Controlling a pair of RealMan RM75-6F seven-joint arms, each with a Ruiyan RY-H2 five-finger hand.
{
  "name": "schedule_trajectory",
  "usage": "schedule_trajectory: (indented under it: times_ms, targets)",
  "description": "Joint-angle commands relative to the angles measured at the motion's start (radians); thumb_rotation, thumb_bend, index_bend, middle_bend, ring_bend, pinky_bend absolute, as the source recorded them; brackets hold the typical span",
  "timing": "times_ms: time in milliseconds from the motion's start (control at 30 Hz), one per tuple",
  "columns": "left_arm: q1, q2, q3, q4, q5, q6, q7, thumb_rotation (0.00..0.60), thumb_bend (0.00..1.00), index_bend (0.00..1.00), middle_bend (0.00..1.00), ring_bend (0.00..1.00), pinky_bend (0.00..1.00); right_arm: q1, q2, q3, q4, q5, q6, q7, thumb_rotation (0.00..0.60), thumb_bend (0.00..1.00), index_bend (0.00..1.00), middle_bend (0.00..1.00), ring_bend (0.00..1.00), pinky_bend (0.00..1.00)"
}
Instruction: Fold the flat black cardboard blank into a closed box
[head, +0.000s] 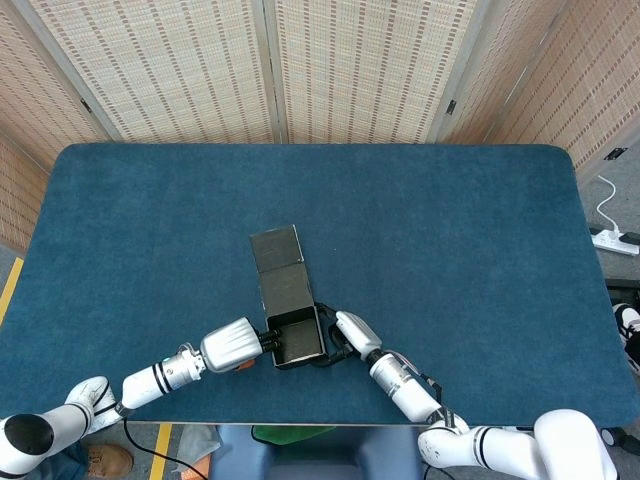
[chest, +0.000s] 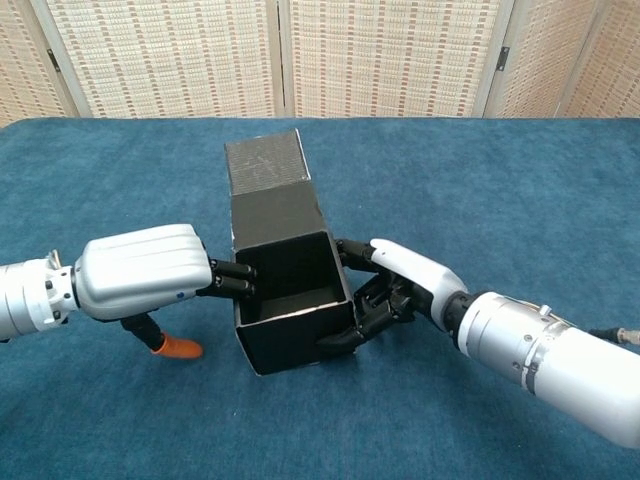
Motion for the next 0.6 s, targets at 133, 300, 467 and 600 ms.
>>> schedule_trajectory:
  times_ms: [133, 300, 467, 600]
  targets:
    - [0.016, -0.039, -0.006, 0.082, 0.012, 0.057, -0.046, 0.600, 0.23, 0.69, 0.61, 0.90, 1.00, -0.004, 0.001, 0.001, -0.004, 0.005, 0.001, 0.005, 0.600, 0.27, 0.43, 0.51, 0.80, 1.00]
    - [0.025, -0.062, -0.008, 0.129, 0.013, 0.082, -0.070, 0.600, 0.23, 0.69, 0.61, 0.90, 1.00, -0.007, -0.002, 0.001, -0.006, 0.006, 0.003, 0.007, 0.600, 0.27, 0.43, 0.51, 0.80, 1.00]
    - [0.031, -0.073, -0.006, 0.152, 0.011, 0.087, -0.078, 0.600, 0.23, 0.69, 0.60, 0.89, 1.00, -0.010, -0.006, 0.001, -0.007, 0.006, 0.006, 0.007, 0.600, 0.27, 0.43, 0.51, 0.80, 1.00]
    - [0.034, -0.075, -0.009, 0.161, 0.008, 0.093, -0.084, 0.600, 0.23, 0.62, 0.56, 0.90, 1.00, -0.013, -0.010, 0.005, -0.005, 0.012, 0.009, 0.008, 0.600, 0.27, 0.43, 0.51, 0.80, 1.00]
